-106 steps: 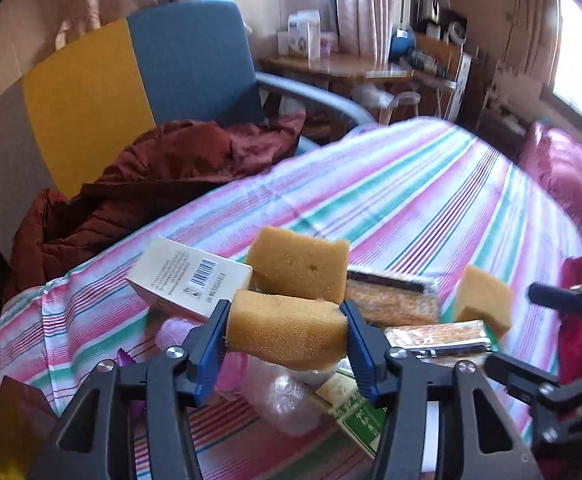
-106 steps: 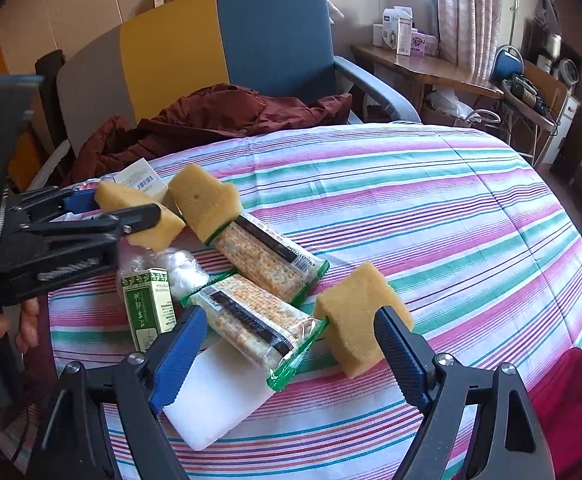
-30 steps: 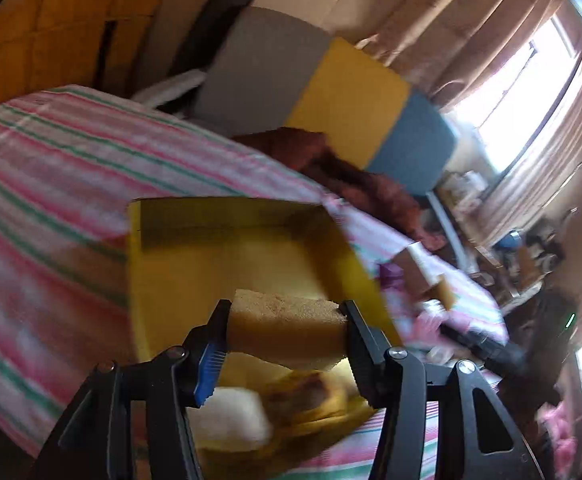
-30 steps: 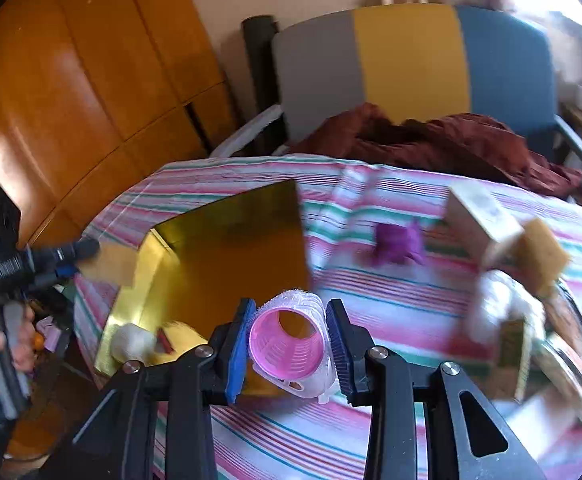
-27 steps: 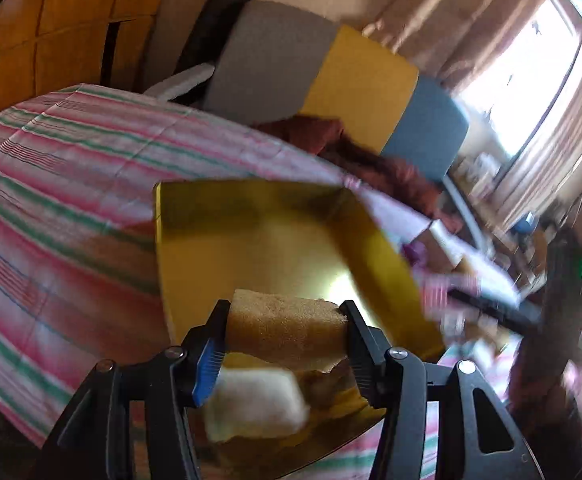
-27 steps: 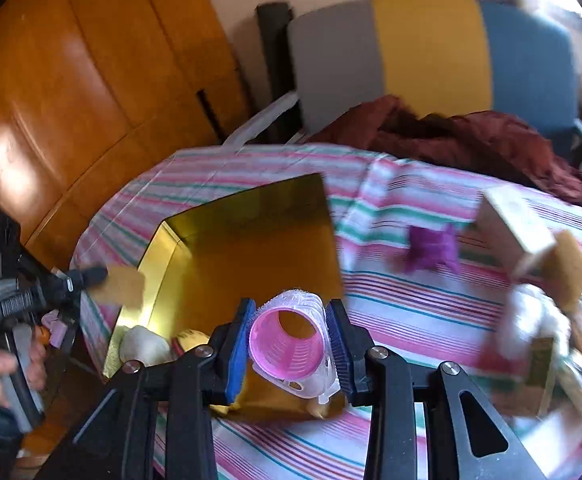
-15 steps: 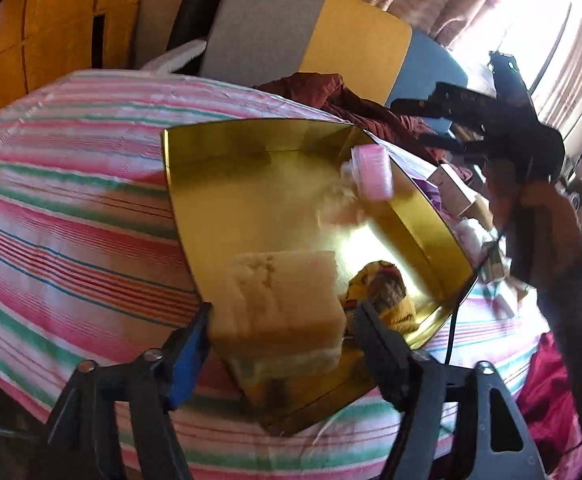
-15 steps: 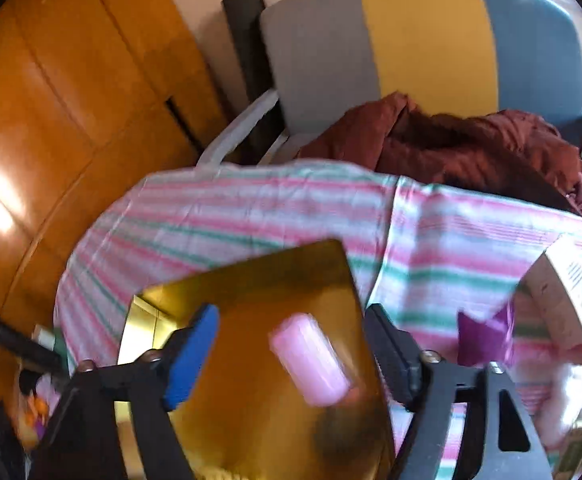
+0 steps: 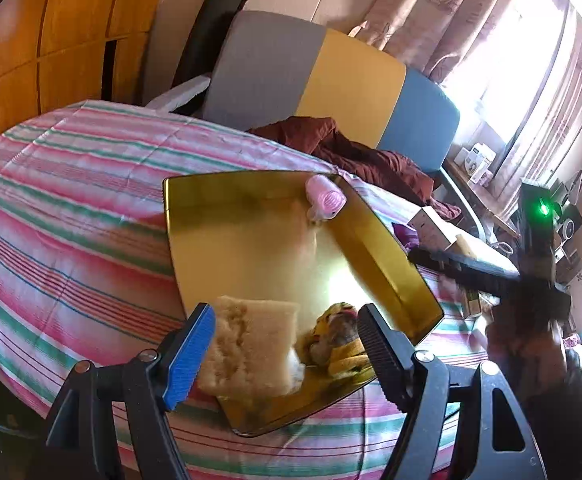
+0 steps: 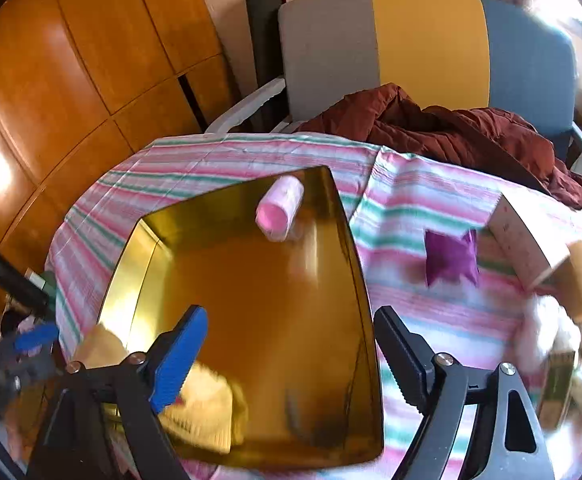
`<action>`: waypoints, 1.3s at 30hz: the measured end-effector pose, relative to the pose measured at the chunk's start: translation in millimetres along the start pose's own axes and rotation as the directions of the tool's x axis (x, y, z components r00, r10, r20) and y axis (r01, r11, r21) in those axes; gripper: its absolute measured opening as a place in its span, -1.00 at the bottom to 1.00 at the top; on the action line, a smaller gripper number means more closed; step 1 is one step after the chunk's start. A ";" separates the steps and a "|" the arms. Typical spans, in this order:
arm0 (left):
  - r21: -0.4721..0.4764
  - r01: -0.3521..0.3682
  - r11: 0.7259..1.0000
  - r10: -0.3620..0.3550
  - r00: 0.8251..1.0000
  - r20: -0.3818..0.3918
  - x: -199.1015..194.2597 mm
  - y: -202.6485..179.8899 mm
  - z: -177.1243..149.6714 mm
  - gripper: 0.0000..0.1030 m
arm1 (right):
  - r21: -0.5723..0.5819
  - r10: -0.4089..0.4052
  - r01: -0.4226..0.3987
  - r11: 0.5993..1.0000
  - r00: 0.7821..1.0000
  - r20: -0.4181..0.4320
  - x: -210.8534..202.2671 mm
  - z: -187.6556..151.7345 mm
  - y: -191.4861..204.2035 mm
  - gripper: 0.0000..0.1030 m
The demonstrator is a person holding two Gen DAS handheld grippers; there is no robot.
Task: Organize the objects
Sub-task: 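Carry both items over the tray and drop the pink curler from the right gripper, then lower the yellow sponge into the tray and open the left gripper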
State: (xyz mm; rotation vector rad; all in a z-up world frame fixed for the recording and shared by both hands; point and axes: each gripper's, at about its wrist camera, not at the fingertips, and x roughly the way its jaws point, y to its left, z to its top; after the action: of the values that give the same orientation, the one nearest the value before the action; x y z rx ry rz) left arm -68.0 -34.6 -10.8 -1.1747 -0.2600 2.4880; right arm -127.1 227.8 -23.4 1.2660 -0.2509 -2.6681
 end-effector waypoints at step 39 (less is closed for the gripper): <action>0.241 -0.167 0.956 0.159 0.986 0.053 9.7 -103.4 -29.2 0.43 | -0.028 -0.186 0.190 0.981 0.977 0.109 -89.3 -81.6 -16.3 0.97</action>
State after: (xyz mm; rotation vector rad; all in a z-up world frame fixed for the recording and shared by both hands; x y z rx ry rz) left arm -24.7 63.9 -3.0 -1.0915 0.1391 2.5902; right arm -9.5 258.1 -11.1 1.1936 -0.0978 -2.8889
